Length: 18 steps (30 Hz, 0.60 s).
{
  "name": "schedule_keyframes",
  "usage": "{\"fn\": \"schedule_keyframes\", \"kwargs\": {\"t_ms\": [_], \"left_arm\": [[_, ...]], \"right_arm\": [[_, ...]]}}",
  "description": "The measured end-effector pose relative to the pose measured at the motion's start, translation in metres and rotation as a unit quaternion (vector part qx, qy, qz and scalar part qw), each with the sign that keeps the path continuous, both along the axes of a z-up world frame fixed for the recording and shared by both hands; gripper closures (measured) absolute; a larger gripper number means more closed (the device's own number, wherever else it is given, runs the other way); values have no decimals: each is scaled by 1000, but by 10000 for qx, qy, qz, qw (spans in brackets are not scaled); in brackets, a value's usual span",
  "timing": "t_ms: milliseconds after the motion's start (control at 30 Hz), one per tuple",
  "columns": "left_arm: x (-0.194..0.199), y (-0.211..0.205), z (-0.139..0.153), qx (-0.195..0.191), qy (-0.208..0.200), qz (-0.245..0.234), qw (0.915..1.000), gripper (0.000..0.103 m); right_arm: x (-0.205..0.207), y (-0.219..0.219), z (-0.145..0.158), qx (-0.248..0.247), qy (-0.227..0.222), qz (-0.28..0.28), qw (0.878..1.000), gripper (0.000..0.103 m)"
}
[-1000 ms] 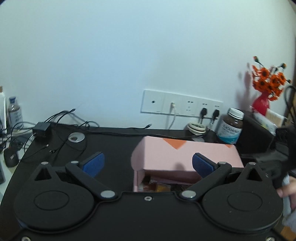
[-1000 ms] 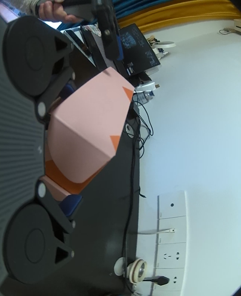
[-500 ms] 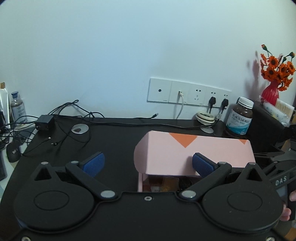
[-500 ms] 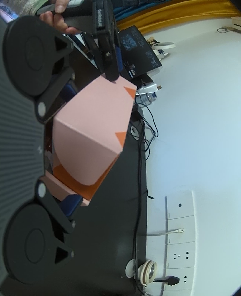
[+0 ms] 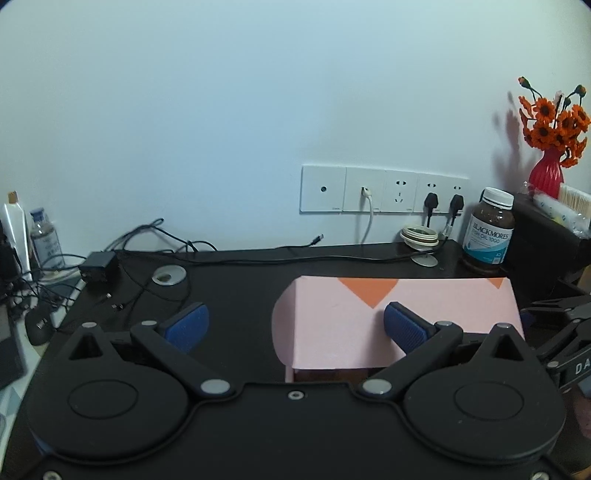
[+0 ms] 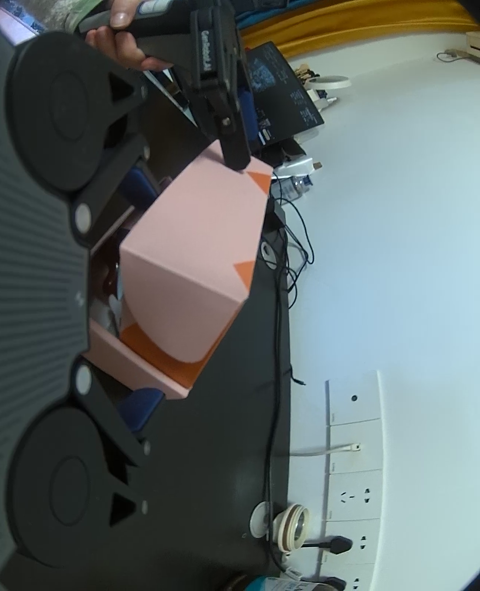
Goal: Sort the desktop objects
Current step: 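Press the pink box lid down over the items with the right tool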
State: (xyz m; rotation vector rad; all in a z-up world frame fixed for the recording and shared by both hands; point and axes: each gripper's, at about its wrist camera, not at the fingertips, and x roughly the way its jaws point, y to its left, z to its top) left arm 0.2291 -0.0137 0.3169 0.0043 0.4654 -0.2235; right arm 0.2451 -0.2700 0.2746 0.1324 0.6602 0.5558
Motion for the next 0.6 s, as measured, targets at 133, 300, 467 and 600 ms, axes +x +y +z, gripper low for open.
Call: {"fn": "schedule_keyframes", "kwargs": {"t_ms": [133, 300, 467, 600], "left_arm": [[-1, 1, -2, -10, -8, -4, 10000, 0], [-2, 1, -3, 25, -25, -24, 10000, 0], [-4, -2, -3, 129, -145, -35, 9998, 0], [-5, -4, -4, 162, -177, -61, 9997, 0]], "right_arm": [[0, 0, -3, 29, 39, -18, 10000, 1], [-1, 1, -5, 30, 63, -30, 10000, 1], [-1, 0, -3, 58, 27, -83, 9999, 1], [1, -2, -2, 140, 78, -133, 9998, 1]]}}
